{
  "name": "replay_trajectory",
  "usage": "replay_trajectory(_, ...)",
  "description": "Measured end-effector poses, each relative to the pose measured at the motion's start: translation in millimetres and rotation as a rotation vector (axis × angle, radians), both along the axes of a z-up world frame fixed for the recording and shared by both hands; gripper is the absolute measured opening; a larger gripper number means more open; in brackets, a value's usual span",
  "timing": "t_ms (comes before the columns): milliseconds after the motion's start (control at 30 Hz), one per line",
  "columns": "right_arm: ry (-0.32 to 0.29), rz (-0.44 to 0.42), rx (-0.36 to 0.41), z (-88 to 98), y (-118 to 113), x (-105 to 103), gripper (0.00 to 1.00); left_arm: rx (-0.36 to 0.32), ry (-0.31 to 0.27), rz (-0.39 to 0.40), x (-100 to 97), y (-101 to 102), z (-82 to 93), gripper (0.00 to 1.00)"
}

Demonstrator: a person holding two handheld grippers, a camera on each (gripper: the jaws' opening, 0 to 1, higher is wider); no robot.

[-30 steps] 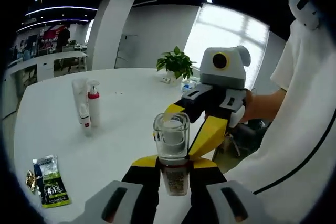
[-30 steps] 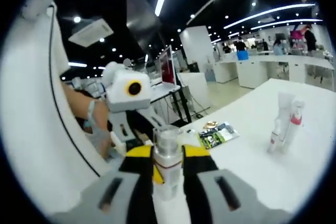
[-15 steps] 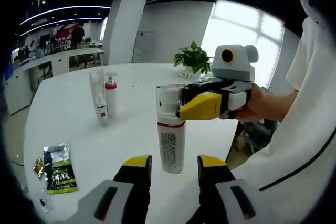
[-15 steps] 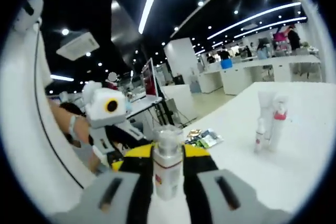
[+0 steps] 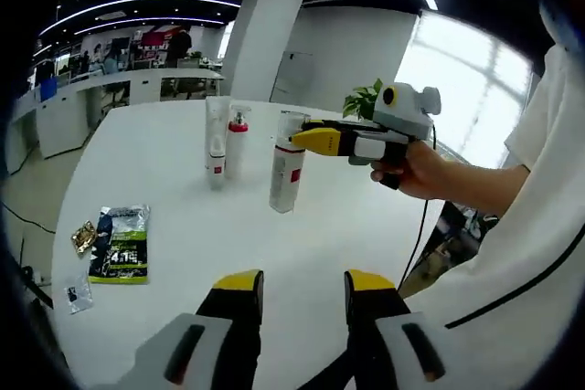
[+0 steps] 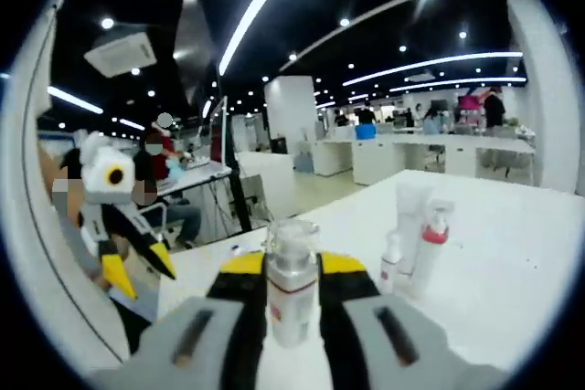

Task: Arrange the skincare products in the storage area until every visible bottle or jar stands upright without overlapping.

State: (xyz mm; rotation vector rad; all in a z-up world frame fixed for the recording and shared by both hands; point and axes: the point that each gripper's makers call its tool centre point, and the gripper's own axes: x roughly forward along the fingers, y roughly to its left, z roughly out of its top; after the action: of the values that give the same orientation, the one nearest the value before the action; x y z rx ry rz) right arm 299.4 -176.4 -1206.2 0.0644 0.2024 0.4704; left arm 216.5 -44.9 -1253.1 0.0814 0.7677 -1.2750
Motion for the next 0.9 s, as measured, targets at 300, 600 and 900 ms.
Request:
replay_trajectory(300,-0.01,-0.108,-0.071,-25.9,-45.8,40.7,0.18,0.037,-0.013,-0.008,3.4,8.4,-6.0,0.34)
replay_trajectory(600,-0.006,-0.138,-0.094,-47.6,-65.1,63.2,0.18,0.026,-0.008,0.051,13.7,20.0,-4.3,0.34)
replay_trajectory(900,-0.038,-0.137,-0.141,-71.2,-72.9,80.9,0.18,0.038,0.013,0.101,21.5,27.7,-8.2,0.33)
